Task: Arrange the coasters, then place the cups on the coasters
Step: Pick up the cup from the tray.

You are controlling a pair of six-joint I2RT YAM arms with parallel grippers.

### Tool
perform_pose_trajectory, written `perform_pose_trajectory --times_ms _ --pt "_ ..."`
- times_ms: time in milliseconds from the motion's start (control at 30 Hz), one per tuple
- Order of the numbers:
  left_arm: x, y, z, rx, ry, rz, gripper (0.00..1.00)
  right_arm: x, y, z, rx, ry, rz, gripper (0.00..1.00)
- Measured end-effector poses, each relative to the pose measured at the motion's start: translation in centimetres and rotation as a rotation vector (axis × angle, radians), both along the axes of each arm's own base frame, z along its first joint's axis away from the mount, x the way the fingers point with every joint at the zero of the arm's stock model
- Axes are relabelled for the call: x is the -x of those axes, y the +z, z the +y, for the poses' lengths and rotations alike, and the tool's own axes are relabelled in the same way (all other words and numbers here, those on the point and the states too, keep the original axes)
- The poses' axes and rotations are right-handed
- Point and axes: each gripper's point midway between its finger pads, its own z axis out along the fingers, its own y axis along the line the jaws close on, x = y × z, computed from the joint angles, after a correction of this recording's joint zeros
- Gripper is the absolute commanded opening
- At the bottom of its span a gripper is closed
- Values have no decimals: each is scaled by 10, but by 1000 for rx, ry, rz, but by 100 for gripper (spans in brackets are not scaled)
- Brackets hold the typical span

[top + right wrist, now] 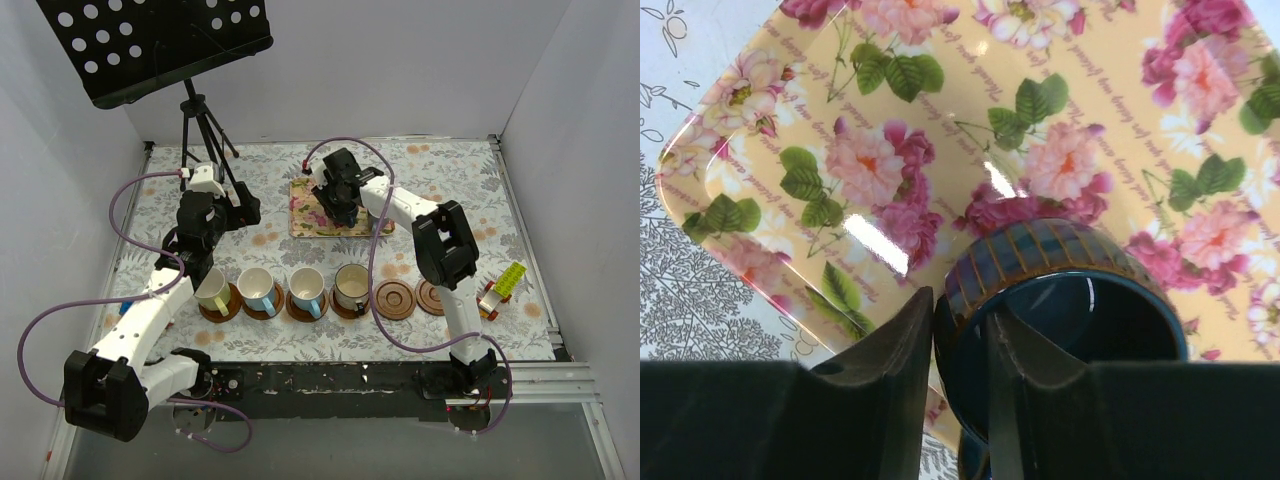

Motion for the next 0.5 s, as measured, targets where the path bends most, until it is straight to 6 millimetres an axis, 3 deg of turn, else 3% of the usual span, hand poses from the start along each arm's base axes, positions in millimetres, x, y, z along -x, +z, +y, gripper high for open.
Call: perform_pose_trajectory --times_ms 300,500 --pt "0 0 0 0 0 0 98 4 -9 3 10 -5 18 1" --pt "0 0 0 0 0 0 98 4 -9 3 10 -6 18 1"
